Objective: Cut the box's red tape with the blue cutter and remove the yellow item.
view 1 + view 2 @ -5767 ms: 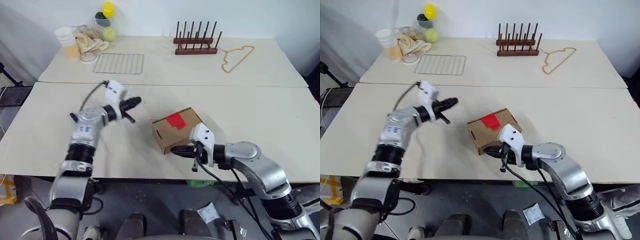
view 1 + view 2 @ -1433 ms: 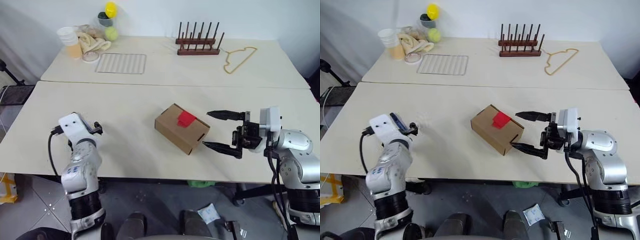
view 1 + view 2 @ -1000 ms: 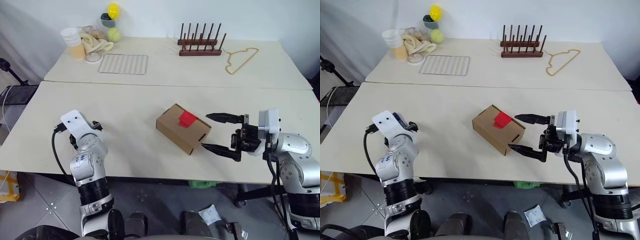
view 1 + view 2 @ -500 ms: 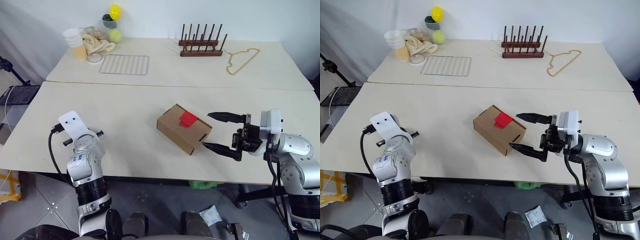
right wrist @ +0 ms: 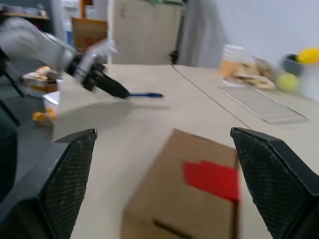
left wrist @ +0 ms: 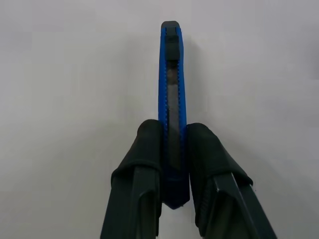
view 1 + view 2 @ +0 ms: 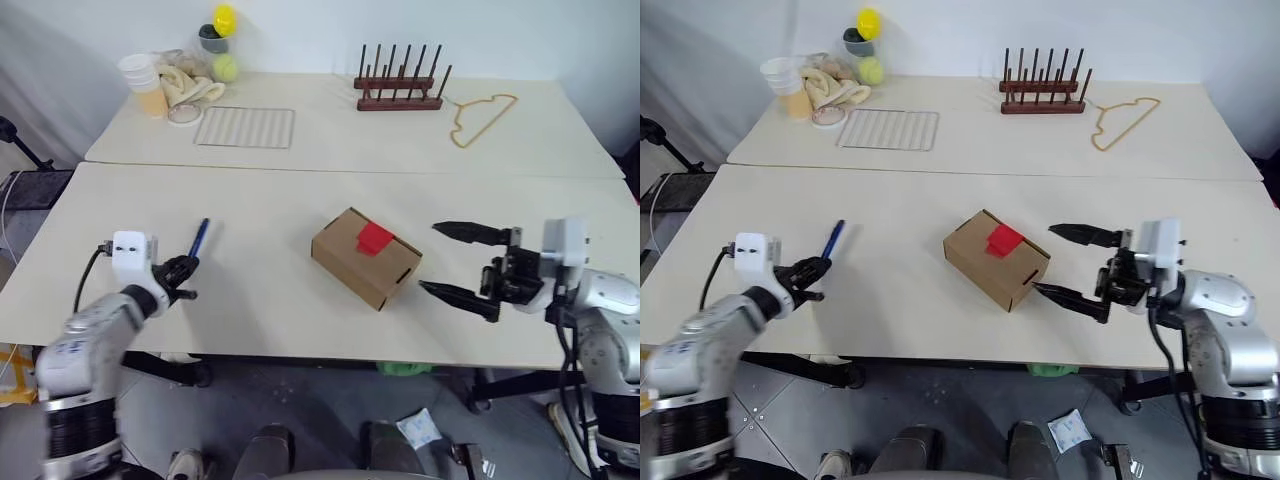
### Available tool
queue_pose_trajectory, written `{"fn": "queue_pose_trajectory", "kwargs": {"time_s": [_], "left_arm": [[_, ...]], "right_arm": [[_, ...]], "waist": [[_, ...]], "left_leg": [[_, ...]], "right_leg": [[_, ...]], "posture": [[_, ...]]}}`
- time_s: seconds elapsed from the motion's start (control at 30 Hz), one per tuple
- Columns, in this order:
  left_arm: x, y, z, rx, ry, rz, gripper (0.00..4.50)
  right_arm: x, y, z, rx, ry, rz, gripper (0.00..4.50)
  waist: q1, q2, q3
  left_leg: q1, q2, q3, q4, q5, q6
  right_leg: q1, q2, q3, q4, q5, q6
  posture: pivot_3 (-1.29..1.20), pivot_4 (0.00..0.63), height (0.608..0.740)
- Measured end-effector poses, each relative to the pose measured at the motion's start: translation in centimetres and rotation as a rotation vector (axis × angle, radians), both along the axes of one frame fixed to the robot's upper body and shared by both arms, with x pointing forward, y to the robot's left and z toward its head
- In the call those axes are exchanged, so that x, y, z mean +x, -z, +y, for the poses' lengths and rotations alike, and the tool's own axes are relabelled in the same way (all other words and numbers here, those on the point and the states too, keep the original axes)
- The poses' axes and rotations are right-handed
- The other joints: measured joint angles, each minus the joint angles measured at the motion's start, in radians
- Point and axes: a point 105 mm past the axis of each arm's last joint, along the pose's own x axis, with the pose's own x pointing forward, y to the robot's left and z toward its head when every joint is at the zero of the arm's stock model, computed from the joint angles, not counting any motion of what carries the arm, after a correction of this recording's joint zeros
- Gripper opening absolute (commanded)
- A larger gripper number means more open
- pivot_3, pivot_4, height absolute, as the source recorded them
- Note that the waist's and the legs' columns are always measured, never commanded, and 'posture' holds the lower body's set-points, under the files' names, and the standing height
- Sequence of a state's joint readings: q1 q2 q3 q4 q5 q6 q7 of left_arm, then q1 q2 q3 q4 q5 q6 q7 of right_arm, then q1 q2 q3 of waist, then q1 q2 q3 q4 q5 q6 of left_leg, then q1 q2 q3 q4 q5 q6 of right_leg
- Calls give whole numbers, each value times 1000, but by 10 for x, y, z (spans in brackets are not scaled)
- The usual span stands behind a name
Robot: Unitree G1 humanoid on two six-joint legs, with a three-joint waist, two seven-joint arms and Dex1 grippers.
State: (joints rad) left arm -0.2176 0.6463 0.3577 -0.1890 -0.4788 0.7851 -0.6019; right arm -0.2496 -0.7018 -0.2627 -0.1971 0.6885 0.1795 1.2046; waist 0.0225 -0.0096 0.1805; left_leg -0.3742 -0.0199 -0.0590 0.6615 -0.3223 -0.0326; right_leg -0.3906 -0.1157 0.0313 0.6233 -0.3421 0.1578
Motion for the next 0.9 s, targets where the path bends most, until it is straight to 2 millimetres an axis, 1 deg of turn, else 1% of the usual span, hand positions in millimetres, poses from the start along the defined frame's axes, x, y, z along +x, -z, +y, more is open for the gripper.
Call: {"fn": "queue_pose_trajectory", "kwargs": {"time_s": [0.07, 0.1, 0.17, 0.23, 0.3, 0.37, 0.43, 0.47, 0.53, 0.57, 0.63, 0.7, 0.77, 0.8, 0.87, 0.9], "left_arm": [[-7, -10, -15, 50, 197, -31, 509], [-8, -12, -28, 75, 320, -45, 509], [-9, -13, -49, 120, 503, -70, 509], [-7, -10, -69, 170, 646, -80, 509], [-2, -5, -87, 215, 750, -91, 509], [6, 2, -114, 265, 860, -127, 509], [9, 13, -137, 355, 967, -147, 509], [9, 19, -143, 404, 1010, -149, 509], [11, 32, -148, 489, 1055, -127, 509], [12, 34, -151, 514, 1066, -121, 509], [14, 33, -156, 573, 1089, -126, 509], [11, 33, -158, 582, 1094, -118, 509], [7, 35, -161, 585, 1099, -102, 509], [5, 35, -163, 591, 1104, -98, 492], [-2, 36, -166, 596, 1120, -80, 492], [-6, 36, -167, 600, 1126, -72, 492]], "right_arm": [[0, -2, -2, 14, 14, 4, 4500], [-1, -3, -5, 28, 29, 8, 4500], [-4, -5, -7, 48, 36, 12, 4500], [-9, -8, -6, 61, 30, 12, 4500], [-16, -4, -4, 56, 22, 31, 4500], [-24, 5, -1, 35, 12, 61, 4500], [-31, 16, 2, -43, -1, 88, 4500], [-33, 21, 2, -93, -1, 100, 4500], [-36, 28, -1, -146, 16, 143, 4500], [-38, 30, -2, -170, 25, 171, 4500], [-44, 30, 4, -207, 17, 206, 4500], [-51, 28, 12, -208, 3, 235, 4500], [-54, 31, 19, -234, -6, 272, 4500], [-55, 35, 22, -252, -7, 297, 4212], [-55, 43, 28, -266, -6, 340, 3942], [-55, 47, 32, -273, -5, 361, 3613]], "waist": [[1, 0, 0], [3, 1, 0], [4, 1, 0], [1, 1, 0], [-1, 1, 0], [2, 1, 0], [2, 0, 0], [-2, 0, 1], [-11, -1, 1], [-12, -1, 1], [-8, -1, 1], [-6, -1, 2], [-4, -1, 2], [-2, -2, 2], [0, -2, 2], [1, -2, 2]], "left_leg": [[0, 0, 0, 0, 0, 1], [0, 0, 0, 0, 0, 1], [-1, 0, 0, 0, 0, 1], [-1, 0, 0, -1, 0, 1], [-1, 0, 1, -2, 0, 1], [-2, 0, 4, -2, 0, 2], [-3, -1, 10, 0, 0, 3], [-3, -1, 12, 0, -1, 4], [-3, 0, 14, 1, -1, 5], [-3, 0, 14, 1, -1, 6], [-2, 0, 13, 3, -1, 6], [-1, 0, 11, 3, -1, 6], [-1, 0, 10, 3, -1, 7], [-1, 0, 8, 3, -1, 7], [-1, 0, 5, 3, -1, 7], [-1, -1, 5, 3, -1, 7]], "right_leg": [[0, 0, 0, 0, 0, 0], [0, -1, 0, -1, 0, 0], [0, 0, -1, -1, 0, 0], [0, 0, 0, -1, 0, 0], [-1, 1, 0, -1, 1, 0], [-1, 1, -1, 0, 1, 1], [-2, 1, -1, 3, 1, 2], [-2, 1, 0, 2, 2, 2], [-2, 1, 1, 3, 2, 3], [-2, 1, 1, 3, 2, 3], [-1, 1, 1, 2, 2, 3], [0, 1, 2, 2, 2, 3], [0, 1, 2, 3, 2, 3], [-1, 1, 3, 3, 2, 3], [-1, 1, 3, 3, 2, 3], [-1, 1, 3, 3, 2, 3]], "posture": [[0, 150, 740], [0, 150, 740], [0, 150, 740], [0, 150, 740], [0, 150, 740], [0, 150, 740], [0, 150, 740], [0, 150, 740], [0, 150, 740], [0, 150, 740], [0, 150, 740], [0, 150, 740], [0, 150, 740], [0, 150, 740], [0, 150, 740], [0, 150, 740]]}}
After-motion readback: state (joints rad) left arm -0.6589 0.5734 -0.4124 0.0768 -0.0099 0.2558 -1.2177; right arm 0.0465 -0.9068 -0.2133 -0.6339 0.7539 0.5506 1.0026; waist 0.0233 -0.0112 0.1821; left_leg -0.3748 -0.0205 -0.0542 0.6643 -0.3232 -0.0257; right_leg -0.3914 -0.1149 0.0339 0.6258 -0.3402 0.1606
